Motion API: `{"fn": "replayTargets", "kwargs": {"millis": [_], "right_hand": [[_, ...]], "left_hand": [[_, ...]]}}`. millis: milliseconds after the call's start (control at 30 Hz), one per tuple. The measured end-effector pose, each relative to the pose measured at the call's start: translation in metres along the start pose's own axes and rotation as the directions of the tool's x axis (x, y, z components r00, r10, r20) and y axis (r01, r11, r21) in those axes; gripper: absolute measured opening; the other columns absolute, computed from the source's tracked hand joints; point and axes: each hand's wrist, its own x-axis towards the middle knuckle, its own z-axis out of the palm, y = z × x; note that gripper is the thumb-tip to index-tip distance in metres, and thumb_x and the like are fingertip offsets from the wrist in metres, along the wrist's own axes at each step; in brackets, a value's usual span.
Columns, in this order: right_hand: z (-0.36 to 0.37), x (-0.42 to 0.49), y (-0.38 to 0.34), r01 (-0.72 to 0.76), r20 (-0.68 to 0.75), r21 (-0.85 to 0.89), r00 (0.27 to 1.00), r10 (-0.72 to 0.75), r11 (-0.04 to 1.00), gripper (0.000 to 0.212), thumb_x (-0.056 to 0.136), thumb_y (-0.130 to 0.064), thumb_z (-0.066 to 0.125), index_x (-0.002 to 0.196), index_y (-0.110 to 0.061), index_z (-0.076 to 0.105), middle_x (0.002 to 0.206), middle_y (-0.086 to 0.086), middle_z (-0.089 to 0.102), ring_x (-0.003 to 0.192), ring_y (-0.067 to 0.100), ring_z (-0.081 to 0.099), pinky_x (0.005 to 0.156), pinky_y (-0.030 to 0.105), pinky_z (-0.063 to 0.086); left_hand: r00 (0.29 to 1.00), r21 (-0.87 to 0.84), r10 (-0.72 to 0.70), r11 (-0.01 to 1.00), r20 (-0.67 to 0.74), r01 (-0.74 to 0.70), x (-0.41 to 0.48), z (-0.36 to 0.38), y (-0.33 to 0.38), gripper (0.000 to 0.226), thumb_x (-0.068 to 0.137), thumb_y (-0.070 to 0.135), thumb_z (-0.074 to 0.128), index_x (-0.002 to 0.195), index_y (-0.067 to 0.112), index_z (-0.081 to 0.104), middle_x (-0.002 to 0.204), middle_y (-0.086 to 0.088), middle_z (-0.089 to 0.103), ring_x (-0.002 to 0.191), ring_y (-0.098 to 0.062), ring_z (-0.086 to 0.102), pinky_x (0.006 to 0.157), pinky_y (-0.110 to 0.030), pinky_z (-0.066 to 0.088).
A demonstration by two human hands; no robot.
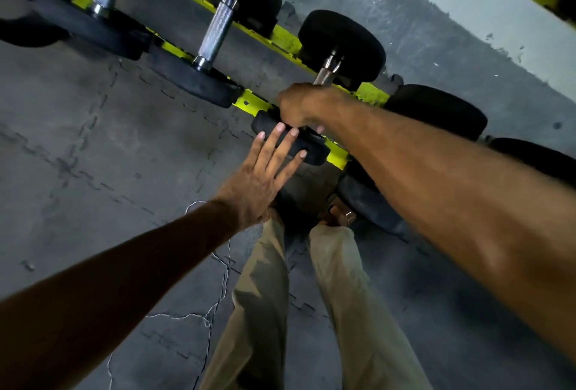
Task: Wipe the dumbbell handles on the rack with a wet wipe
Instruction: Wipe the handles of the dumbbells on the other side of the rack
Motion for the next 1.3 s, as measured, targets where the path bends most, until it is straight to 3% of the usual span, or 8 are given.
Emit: {"fn": "replayTargets", "kwargs": {"millis": [200, 333, 567, 800, 933, 1000, 1167, 1300], "right_hand": [[0.0, -0.008, 0.036, -0.188, -0.289, -0.012, 0.941, 0.177, 0.982, 0.04, 0.096, -0.043, 0.06, 0.118, -0.009, 0.066, 0.123, 0.02, 0.065, 0.113, 0.038, 0.063, 0.087, 0.042, 0.049], [0.033, -0.01, 0.017, 0.118, -0.186, -0.052, 0.974, -0.126, 0.992, 0.019, 0.094, -0.027, 0.052, 0.102, -0.022, 0.068, 0.111, 0.009, 0.066, 0.104, 0.035, 0.065, 0.074, 0.039, 0.05], [0.061, -0.027, 0.01, -0.053, -0.554, 0.233, 0.813, 0.177, 0.971, 0.011, 0.093, -0.024, 0.058, 0.103, -0.02, 0.06, 0.106, 0.011, 0.062, 0.086, 0.038, 0.067, 0.063, 0.039, 0.048], [0.094, -0.014, 0.012, -0.136, -0.151, 0.918, 0.748, 0.646, 0.371, 0.011, 0.085, -0.018, 0.073, 0.089, -0.017, 0.062, 0.082, 0.001, 0.069, 0.076, 0.02, 0.063, 0.068, 0.032, 0.048], [0.085, 0.004, 0.024, 0.102, 0.208, 0.884, 0.788, 0.579, -0.456, 0.026, 0.094, 0.0, 0.047, 0.075, -0.017, 0.056, 0.049, -0.007, 0.052, 0.042, 0.009, 0.045, 0.049, 0.024, 0.04], [0.077, 0.014, 0.029, 0.163, 0.279, 0.717, 0.824, 0.493, -0.678, 0.03, 0.098, -0.007, 0.036, 0.076, -0.015, 0.054, 0.051, -0.003, 0.047, 0.044, 0.012, 0.04, 0.049, 0.025, 0.041], [0.055, 0.038, 0.049, 0.362, 0.259, 0.319, 0.856, 0.448, -0.876, 0.037, 0.088, -0.016, 0.032, 0.086, 0.001, 0.065, 0.083, 0.023, 0.065, 0.071, 0.032, 0.062, 0.11, 0.041, 0.037], [0.072, 0.033, 0.04, 0.44, 0.294, 0.33, 0.793, 0.533, -0.835, 0.022, 0.087, -0.01, 0.039, 0.089, -0.005, 0.06, 0.091, 0.02, 0.063, 0.081, 0.035, 0.063, 0.091, 0.046, 0.049]], "left_hand": [[0.999, -0.005, 0.005, 1.0, -0.035, -0.005, 0.001, 0.008, -0.001, 0.105, 0.1, 0.046, 0.052, 0.16, -0.001, -0.02, 0.163, -0.04, -0.019, 0.154, -0.06, -0.004, 0.124, -0.063, 0.019], [0.997, -0.001, 0.017, 1.0, -0.07, -0.017, 0.0, 0.012, 0.0, 0.095, 0.103, 0.038, 0.051, 0.163, 0.0, -0.013, 0.164, -0.04, -0.015, 0.154, -0.06, -0.003, 0.124, -0.065, 0.019], [0.992, -0.081, 0.015, 0.996, -0.122, -0.025, -0.002, 0.015, -0.007, 0.099, 0.101, 0.043, 0.056, 0.165, 0.002, -0.007, 0.167, -0.037, -0.011, 0.155, -0.058, -0.003, 0.124, -0.064, 0.017], [0.996, -0.209, 0.01, 0.978, -0.085, -0.027, -0.003, 0.006, -0.011, 0.103, 0.093, 0.045, 0.06, 0.167, 0.01, -0.002, 0.17, -0.03, -0.011, 0.159, -0.048, -0.008, 0.127, -0.059, 0.013], [0.998, -0.187, 0.032, 0.981, -0.056, -0.042, -0.005, 0.002, -0.014, 0.111, 0.088, 0.051, 0.062, 0.167, 0.009, -0.005, 0.169, -0.031, -0.015, 0.158, -0.049, -0.01, 0.128, -0.059, 0.011], [0.998, -0.196, 0.042, 0.979, -0.053, -0.051, -0.006, 0.003, -0.015, 0.113, 0.088, 0.053, 0.062, 0.167, 0.009, -0.006, 0.169, -0.031, -0.016, 0.158, -0.049, -0.01, 0.128, -0.06, 0.012], [0.996, -0.192, 0.068, 0.978, -0.052, -0.077, -0.003, 0.002, -0.016, 0.117, 0.085, 0.059, 0.061, 0.166, 0.009, -0.007, 0.169, -0.031, -0.017, 0.158, -0.05, -0.009, 0.127, -0.06, 0.015], [0.995, -0.203, 0.083, 0.975, -0.053, -0.092, -0.005, 0.001, -0.013, 0.116, 0.083, 0.052, 0.062, 0.167, 0.008, -0.006, 0.169, -0.032, -0.015, 0.157, -0.051, -0.007, 0.127, -0.061, 0.014]]}}
